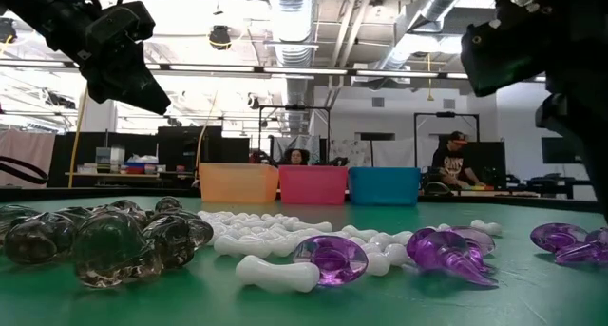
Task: Sort Halloween decoration
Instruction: Put the violet witch hat toy into the red bin
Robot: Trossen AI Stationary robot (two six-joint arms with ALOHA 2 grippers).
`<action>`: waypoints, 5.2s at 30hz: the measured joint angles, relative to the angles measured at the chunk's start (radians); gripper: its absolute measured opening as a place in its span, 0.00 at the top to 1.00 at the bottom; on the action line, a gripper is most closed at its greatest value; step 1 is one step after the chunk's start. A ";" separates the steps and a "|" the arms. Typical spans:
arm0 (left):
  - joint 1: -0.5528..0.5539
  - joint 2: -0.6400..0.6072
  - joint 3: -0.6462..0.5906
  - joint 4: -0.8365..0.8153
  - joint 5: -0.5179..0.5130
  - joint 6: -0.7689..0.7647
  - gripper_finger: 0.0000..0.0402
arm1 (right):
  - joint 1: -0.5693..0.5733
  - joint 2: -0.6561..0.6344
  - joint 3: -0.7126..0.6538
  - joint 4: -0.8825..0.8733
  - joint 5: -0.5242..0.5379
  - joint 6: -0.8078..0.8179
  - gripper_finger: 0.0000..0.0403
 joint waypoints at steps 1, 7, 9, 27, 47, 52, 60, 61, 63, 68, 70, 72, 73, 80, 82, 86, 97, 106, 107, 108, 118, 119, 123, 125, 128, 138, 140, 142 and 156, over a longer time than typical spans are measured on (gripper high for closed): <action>0.000 0.000 0.000 0.001 0.000 0.000 0.66 | 0.000 0.000 0.000 -0.004 0.000 -0.003 0.53; 0.000 0.000 0.000 0.001 0.000 -0.001 0.66 | 0.000 0.000 0.000 -0.008 -0.001 -0.019 0.41; 0.000 0.000 0.000 0.001 0.000 -0.001 0.66 | 0.000 0.000 0.000 -0.008 0.000 -0.026 0.38; 0.000 0.000 0.000 -0.004 0.001 0.000 0.66 | -0.021 0.068 0.004 0.020 -0.038 -0.098 0.37; 0.000 0.000 0.000 -0.003 0.000 -0.002 0.66 | -0.034 0.073 0.025 -0.028 -0.051 -0.084 0.96; 0.000 0.000 0.000 -0.003 0.000 -0.002 0.66 | -0.053 0.079 0.082 -0.100 -0.034 -0.139 0.96; 0.000 0.000 0.000 -0.008 0.000 -0.002 0.66 | -0.108 0.030 0.137 -0.147 0.052 -0.216 0.96; 0.000 0.000 0.000 -0.008 0.000 -0.002 0.66 | -0.116 0.022 0.139 -0.147 0.055 -0.229 0.96; 0.000 0.000 0.000 -0.008 0.000 0.001 0.66 | -0.137 0.002 0.144 -0.149 0.075 -0.261 0.96; 0.000 0.000 0.000 -0.008 -0.007 0.001 0.66 | -0.207 -0.044 0.147 -0.149 0.069 -0.387 0.94; 0.000 0.000 0.000 -0.007 0.003 0.000 0.66 | -0.220 -0.050 0.147 -0.160 0.038 -0.434 0.90; 0.000 0.000 0.000 -0.007 0.008 0.000 0.66 | -0.212 -0.052 0.147 -0.157 0.011 -0.478 0.83; 0.000 0.000 0.000 -0.007 0.008 0.000 0.66 | -0.201 -0.052 0.147 -0.156 -0.001 -0.498 0.80; 0.000 0.000 0.000 -0.007 0.002 -0.001 0.66 | -0.131 -0.051 0.079 -0.076 0.055 -0.539 0.54; 0.000 0.000 0.000 -0.006 0.002 -0.002 0.66 | -0.124 -0.051 0.038 -0.018 0.067 -0.538 0.49; 0.000 0.000 0.000 -0.006 0.002 -0.009 0.66 | -0.122 -0.051 -0.046 0.056 0.071 -0.526 0.47; 0.000 0.000 0.000 -0.002 -0.015 -0.010 0.66 | -0.132 -0.052 -0.147 0.239 0.073 -0.523 0.56; 0.000 0.000 0.000 -0.004 -0.034 -0.026 0.66 | -0.153 -0.057 -0.145 0.243 0.076 -0.500 0.93; 0.000 0.000 0.000 -0.005 -0.032 -0.026 0.66 | -0.157 -0.056 -0.146 0.246 0.075 -0.500 0.96; 0.000 0.000 0.000 -0.007 -0.030 -0.026 0.66 | -0.157 -0.054 -0.143 0.245 0.078 -0.500 0.96; 0.000 0.000 0.000 -0.013 -0.026 -0.026 0.66 | -0.197 -0.058 -0.089 0.202 0.073 -0.526 0.96; 0.000 0.000 0.000 -0.014 -0.026 -0.026 0.66 | -0.207 -0.059 -0.083 0.198 0.075 -0.538 0.96; 0.000 0.000 0.000 -0.014 -0.025 -0.015 0.66 | -0.256 -0.069 -0.041 0.191 0.091 -0.614 0.96; 0.000 0.000 0.000 -0.014 -0.025 -0.012 0.66 | -0.286 -0.072 -0.017 0.187 0.092 -0.661 0.96; 0.000 0.000 0.000 -0.016 -0.025 -0.010 0.66 | -0.332 -0.077 0.008 0.179 0.070 -0.709 0.96; 0.000 0.000 0.000 -0.021 -0.019 -0.009 0.66 | -0.327 -0.078 -0.001 0.138 -0.079 -0.600 0.53; 0.000 0.000 0.000 -0.021 -0.019 -0.009 0.66 | -0.313 -0.072 -0.001 0.160 -0.044 -0.589 0.45; 0.000 0.000 0.000 -0.021 -0.019 -0.010 0.66 | -0.293 -0.069 -0.001 0.158 0.003 -0.579 0.40; 0.000 0.000 0.000 -0.024 -0.024 -0.024 0.66 | -0.256 0.016 -0.001 0.156 0.036 -0.568 0.43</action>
